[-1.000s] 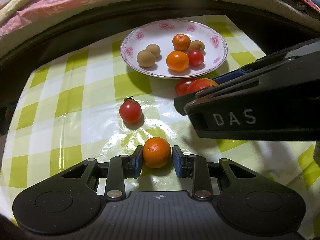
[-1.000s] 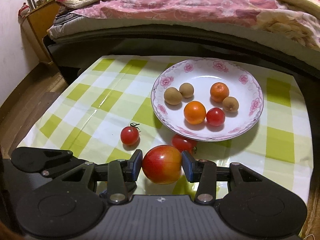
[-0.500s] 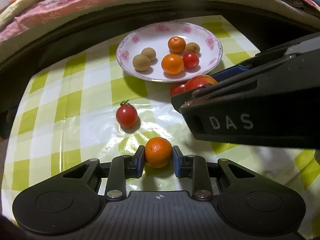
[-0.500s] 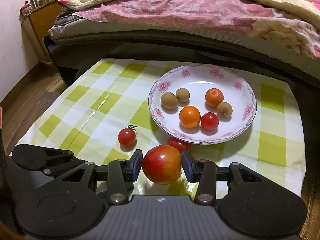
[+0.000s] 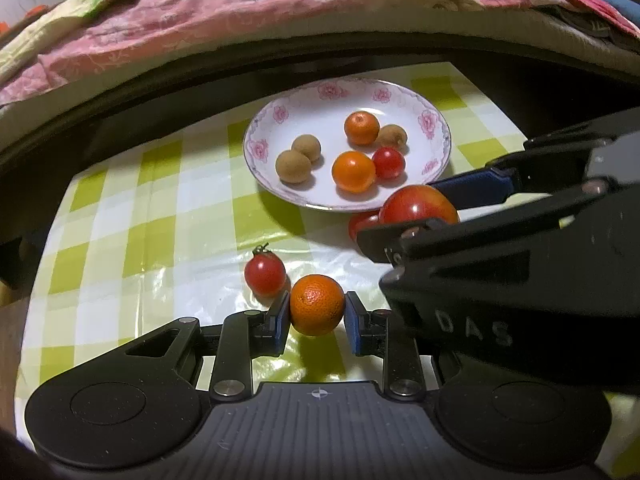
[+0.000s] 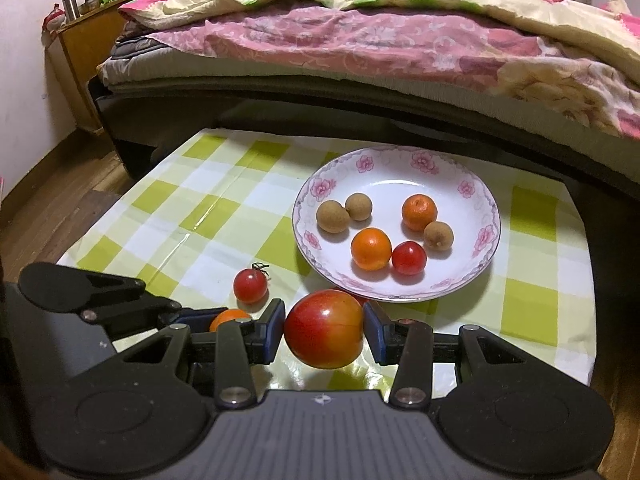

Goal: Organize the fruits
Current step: 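Carry the tangerine and large tomato with both tools over the plate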

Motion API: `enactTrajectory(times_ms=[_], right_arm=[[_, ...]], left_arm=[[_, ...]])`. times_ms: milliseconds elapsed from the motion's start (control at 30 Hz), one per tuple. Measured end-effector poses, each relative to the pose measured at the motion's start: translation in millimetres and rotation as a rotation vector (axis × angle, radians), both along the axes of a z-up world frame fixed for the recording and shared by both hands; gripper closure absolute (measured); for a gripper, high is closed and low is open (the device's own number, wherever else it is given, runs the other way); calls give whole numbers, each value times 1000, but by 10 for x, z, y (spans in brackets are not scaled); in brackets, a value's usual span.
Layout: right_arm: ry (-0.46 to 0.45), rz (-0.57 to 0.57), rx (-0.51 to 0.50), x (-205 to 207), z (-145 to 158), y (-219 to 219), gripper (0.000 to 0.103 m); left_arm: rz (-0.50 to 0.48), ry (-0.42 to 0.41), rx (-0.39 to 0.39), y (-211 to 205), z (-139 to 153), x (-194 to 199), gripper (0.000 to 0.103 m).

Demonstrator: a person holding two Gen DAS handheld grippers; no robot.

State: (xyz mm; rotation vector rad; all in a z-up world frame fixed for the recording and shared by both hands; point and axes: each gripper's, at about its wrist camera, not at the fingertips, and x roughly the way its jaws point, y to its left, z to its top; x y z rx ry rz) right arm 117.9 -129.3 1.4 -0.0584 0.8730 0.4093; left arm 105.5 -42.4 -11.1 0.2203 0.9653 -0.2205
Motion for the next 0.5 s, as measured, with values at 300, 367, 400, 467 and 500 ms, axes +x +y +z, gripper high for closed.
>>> enactTrajectory(times_ms=[300, 367, 400, 467, 500], right_arm=[[-18, -4, -10, -5, 44, 6, 58], [-22, -5, -12, -2, 51, 7, 58], [-23, -5, -13, 0, 54, 7, 58], [-26, -5, -16, 2, 58, 3, 58], [-27, -6, -18, 4, 60, 2, 58]], left_arm=[[1, -7, 1, -14, 30, 59, 67], [0, -7, 1, -16, 25, 71, 67], [0, -7, 1, -15, 23, 75, 67], [4, -8, 1, -9, 22, 82, 67], [6, -8, -1, 0, 21, 89, 67]])
